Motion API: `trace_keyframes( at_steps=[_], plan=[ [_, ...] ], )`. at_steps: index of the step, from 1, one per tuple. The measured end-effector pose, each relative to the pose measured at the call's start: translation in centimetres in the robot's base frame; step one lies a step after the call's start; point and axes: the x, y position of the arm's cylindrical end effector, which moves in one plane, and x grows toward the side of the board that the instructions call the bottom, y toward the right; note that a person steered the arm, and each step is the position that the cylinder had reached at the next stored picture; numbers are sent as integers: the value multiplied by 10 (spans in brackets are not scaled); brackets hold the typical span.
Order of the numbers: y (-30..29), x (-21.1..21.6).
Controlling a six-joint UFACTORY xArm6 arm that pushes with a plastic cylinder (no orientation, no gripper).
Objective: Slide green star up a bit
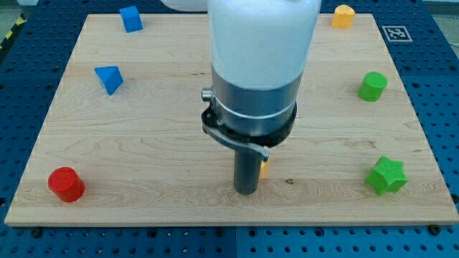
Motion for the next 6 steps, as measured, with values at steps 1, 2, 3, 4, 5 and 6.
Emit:
trace_keyframes(
  at_steps=[1,2,3,4,5,6],
  plan=[
    [4,-28],
    [14,-41],
    [44,1],
    [102,33],
    [177,43],
    [219,40]
  ],
)
